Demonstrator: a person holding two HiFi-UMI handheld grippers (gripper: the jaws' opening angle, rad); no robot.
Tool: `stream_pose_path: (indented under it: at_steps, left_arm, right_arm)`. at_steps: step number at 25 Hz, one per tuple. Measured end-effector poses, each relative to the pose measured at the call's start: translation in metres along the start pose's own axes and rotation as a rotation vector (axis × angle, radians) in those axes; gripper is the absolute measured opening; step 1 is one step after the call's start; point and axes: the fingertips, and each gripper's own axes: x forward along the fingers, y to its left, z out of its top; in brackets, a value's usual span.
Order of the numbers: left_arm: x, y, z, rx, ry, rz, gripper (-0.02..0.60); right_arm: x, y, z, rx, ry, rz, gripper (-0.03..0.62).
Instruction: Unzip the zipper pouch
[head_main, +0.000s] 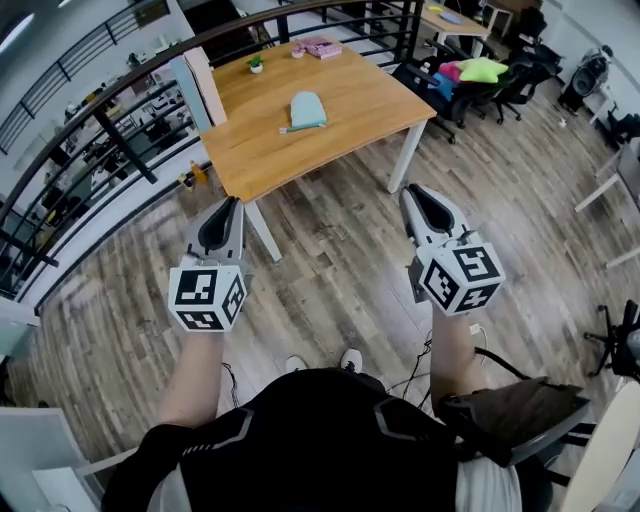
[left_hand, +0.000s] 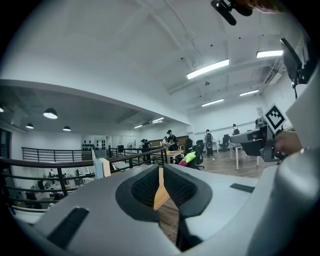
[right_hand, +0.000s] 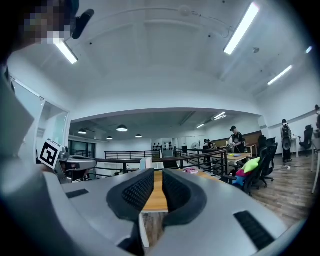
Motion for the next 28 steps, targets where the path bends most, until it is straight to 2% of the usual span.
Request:
stream_pose_path:
  at_steps: [4,6,10,15,20,28]
  left_arm:
    - [-0.005,-0.020,-0.025,0.025,0.030,-0.015,0.042]
    - [-0.006,-0.023,-0.032,0.019,0.037,-0.016,0.122]
    - [-0.001,-0.019,-0.032,-0.006,0.037,0.011,0.141]
    - [0.008,-0.016,-0.030,-0.015,0.044,0.026,0.203]
    - [0.014,-0.012,-0.028,-0.015,0.043,0.061,0.273]
    - [0.031,-0.022,-0.025,-0.016,0.047,0.094,0.296]
  right_arm:
    - [0.003,-0.002,-0.021,0.015,0.020,0.036,0.133]
    - [0.003,-0.003,-0.026,0.007,0.019,0.039,0.167]
    - [0.008,-0.008,-0.029,-0.008,0.026,0.041,0.187]
    - [0.015,-0.012,-0.032,-0.006,0.039,0.062,0.200]
    - [0.022,-0.015,-0.039,0.003,0.044,0.092,0.269]
    - [0.031,-0.030,-0.035,-0.019,0.032,0.127,0.298]
